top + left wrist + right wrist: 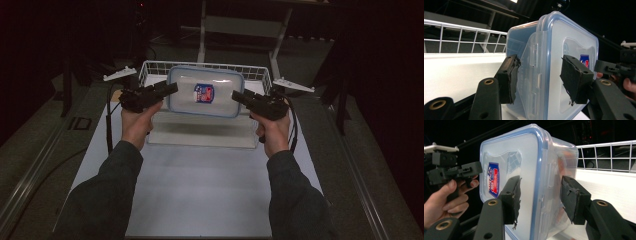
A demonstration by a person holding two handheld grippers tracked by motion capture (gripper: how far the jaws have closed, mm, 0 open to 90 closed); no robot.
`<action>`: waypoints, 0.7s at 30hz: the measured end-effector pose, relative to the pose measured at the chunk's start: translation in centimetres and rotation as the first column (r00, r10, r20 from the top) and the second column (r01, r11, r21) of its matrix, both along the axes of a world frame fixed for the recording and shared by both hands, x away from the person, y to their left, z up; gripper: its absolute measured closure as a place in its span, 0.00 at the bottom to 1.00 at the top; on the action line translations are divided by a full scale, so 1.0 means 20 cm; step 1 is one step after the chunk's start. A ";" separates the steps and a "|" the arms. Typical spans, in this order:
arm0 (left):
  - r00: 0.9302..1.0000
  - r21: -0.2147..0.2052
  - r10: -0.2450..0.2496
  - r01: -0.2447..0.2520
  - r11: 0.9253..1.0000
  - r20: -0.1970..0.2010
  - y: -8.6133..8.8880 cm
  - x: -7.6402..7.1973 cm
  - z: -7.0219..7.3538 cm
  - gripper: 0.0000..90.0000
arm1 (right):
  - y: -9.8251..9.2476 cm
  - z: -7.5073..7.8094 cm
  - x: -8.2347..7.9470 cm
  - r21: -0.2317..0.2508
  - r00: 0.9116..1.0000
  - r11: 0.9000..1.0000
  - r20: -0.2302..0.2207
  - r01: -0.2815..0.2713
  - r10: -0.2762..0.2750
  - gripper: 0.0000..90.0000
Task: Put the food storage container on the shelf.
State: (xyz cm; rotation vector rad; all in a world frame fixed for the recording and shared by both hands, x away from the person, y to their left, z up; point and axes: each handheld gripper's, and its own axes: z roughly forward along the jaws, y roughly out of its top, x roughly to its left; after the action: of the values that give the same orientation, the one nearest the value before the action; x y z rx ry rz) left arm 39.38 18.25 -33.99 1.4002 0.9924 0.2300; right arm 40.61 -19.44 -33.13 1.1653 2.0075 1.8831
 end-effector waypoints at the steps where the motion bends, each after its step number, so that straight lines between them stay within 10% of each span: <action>1: 1.000 0.000 0.009 -0.009 1.000 0.002 0.00 0.00 0.00 0.53 | 0.00 0.00 0.01 0.000 1.000 1.000 -0.003 0.004 -0.004 0.56; 6: 0.996 0.157 0.084 -0.085 0.984 0.009 -0.06 0.01 0.01 0.58 | 0.03 0.00 0.01 -0.022 1.000 0.999 0.004 0.025 -0.025 0.51; 13: 0.996 0.086 0.090 -0.088 0.992 -0.024 -0.06 0.04 -0.02 0.54 | 0.05 -0.01 0.04 -0.063 0.997 0.995 -0.005 0.076 -0.076 0.52; 21: 0.991 0.122 0.130 -0.131 0.984 0.020 -0.06 0.01 -0.01 0.58 | 0.11 0.04 0.03 -0.195 0.986 0.967 0.058 0.166 -0.157 0.51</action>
State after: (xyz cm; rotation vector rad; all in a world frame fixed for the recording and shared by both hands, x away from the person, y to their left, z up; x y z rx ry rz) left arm 39.59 17.00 -34.13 1.4443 1.0766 0.4022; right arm 41.15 -17.14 -32.34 1.1846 1.9605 1.5759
